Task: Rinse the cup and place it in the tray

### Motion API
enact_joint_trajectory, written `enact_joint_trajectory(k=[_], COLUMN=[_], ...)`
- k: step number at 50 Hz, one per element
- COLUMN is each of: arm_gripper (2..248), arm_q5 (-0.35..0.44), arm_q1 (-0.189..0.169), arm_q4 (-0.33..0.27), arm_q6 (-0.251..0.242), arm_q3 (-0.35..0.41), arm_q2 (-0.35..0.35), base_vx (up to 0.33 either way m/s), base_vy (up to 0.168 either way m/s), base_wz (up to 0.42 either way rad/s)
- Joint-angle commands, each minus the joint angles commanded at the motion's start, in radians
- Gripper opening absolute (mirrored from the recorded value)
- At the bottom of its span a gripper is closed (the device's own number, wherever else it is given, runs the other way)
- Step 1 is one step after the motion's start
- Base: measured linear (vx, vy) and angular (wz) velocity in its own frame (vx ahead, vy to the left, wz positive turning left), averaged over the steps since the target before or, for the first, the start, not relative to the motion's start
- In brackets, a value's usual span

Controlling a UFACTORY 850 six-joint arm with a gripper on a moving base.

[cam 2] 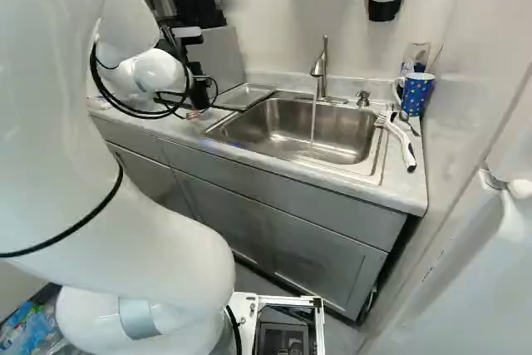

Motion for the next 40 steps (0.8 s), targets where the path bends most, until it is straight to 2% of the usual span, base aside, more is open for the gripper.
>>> enact_joint_trajectory(k=[13, 40], arm_gripper=[124, 124], arm_q5=[0.0, 0.0], arm_q1=[-0.044, -0.13], arm_q4=[0.0, 0.0], arm_q6=[0.0, 0.0], arm_q3=[-0.029, -0.038], arm_q2=[-0.001, -0.01], base_vx=[0.0, 0.0], base_vy=[0.0, 0.0], base_wz=[0.0, 0.0])
